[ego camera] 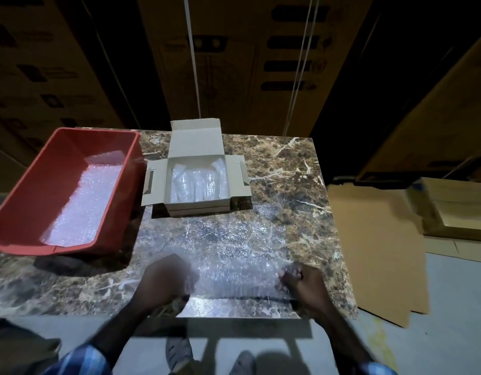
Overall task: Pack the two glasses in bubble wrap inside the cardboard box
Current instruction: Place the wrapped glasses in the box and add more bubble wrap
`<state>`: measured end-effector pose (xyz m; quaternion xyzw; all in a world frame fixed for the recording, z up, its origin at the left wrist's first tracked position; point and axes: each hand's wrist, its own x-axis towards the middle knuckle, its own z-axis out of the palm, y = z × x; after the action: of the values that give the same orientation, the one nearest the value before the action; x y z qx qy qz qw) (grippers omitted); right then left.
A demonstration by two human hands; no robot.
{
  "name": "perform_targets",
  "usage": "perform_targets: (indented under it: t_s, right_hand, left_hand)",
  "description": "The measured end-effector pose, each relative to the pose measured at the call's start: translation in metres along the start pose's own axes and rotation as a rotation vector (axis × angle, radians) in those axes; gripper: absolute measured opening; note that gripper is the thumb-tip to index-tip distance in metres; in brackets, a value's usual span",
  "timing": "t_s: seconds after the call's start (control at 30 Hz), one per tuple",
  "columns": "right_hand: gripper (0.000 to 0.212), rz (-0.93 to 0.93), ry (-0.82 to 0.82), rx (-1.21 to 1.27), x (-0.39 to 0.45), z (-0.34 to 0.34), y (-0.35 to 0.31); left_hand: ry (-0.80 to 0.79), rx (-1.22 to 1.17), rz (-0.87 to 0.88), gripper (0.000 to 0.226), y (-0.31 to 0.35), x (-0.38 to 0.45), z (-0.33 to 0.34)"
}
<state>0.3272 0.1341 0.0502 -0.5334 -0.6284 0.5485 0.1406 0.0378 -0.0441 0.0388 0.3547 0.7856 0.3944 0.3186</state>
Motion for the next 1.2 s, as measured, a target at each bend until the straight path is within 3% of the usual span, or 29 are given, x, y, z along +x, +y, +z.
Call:
perform_targets:
  t_s: [0.1, 0.23, 0.43, 0.57, 0.73, 0.97, 1.03, 1.1, 1.17, 1.2]
  right_hand:
    - [0.018, 0.078, 0.099, 0.165, 0.023, 0.006, -0.011]
    - [0.019, 0.020, 0.147, 0.023, 0.059, 0.012, -0.019]
    - [0.023, -0.045, 0.214, -0.289, 0.090, 0.027, -0.011]
    - [0.043, -0.018, 0.209, -0.495, 0.096, 0.034, -0.015]
    - [0.050, 0.057, 0.215, -0.718, 0.094, 0.036, -0.030]
    - [0.062, -0.006, 0.279, -0.795, 0.103, 0.040, -0.010]
    - [0.058, -0.006, 0.321, -0.795, 0.102, 0.042, -0.013]
    - [0.047, -0.111, 0.438, -0.841, 0.098, 0.046, -0.017]
    - [0.042, -0.273, 0.521, -0.952, 0.092, 0.058, -0.017]
    - [0.043, -0.361, 0.511, -0.967, 0.089, 0.069, -0.015]
  left_hand:
    - [0.049, -0.074, 0.007, 0.020, 0.006, 0.031, 0.004]
    - [0.115, -0.071, -0.001, 0.019, 0.006, 0.071, 0.013]
    - [0.195, 0.267, 0.035, 0.016, -0.004, 0.097, 0.031]
    - [0.217, 0.471, 0.026, 0.028, -0.006, 0.098, 0.039]
    - [0.207, 0.647, 0.024, 0.038, -0.004, 0.106, 0.042]
    - [0.232, 0.682, 0.078, 0.037, -0.003, 0.106, 0.041]
    - [0.298, 0.616, 0.010, 0.036, 0.000, 0.103, 0.041]
    - [0.407, 0.573, 0.000, 0.036, 0.004, 0.095, 0.041]
    - [0.466, 0.625, 0.158, 0.035, 0.004, 0.083, 0.045]
    - [0.423, 0.666, 0.250, 0.034, 0.002, 0.077, 0.052]
